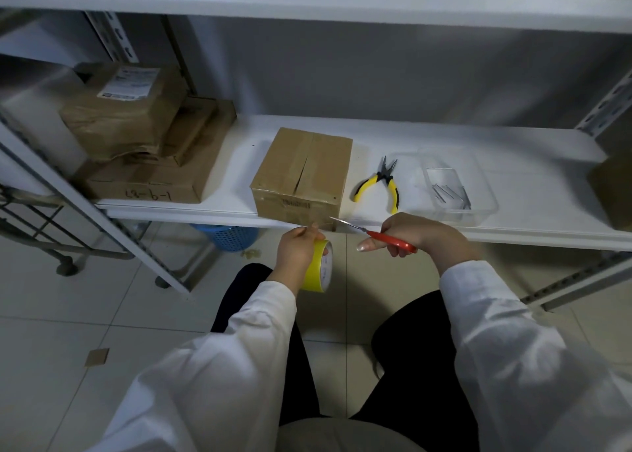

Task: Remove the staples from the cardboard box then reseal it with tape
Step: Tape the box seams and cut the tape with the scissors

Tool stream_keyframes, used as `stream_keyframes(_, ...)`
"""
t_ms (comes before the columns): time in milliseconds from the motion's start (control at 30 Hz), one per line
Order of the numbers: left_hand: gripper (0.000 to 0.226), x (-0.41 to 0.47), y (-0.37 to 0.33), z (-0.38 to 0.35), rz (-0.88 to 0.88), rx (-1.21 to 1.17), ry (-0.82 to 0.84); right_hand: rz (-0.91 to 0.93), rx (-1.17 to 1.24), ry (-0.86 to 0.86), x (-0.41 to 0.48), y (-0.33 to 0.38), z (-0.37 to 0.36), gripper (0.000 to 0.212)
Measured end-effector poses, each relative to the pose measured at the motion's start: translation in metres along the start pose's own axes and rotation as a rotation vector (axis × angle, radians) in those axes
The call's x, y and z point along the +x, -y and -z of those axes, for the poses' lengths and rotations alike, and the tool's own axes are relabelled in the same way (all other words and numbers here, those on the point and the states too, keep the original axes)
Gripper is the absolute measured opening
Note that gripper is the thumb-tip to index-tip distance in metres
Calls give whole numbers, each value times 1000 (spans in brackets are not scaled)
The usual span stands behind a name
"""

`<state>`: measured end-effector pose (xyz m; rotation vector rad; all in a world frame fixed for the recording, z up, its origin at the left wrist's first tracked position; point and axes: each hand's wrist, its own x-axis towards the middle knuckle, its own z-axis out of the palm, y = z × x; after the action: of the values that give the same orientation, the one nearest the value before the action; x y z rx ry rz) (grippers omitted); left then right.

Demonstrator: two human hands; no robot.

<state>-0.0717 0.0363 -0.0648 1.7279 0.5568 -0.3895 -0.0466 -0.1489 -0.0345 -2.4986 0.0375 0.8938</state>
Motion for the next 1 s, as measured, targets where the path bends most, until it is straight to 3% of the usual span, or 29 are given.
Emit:
stream_keyframes(233,34,7,4,1,-48,47,7,37,38,32,16,26,-2,49)
stream_keyframes(500,37,15,8,4,-63,53,-4,77,-22,-62,20,34,0,45)
stream_keyframes(800,35,20,19,8,-61,208,-159,87,-196,-21,23,39,-4,53)
stream_keyframes(1000,37,18,23,10,-79,100,-224,8,-56,77,27,39,-5,55)
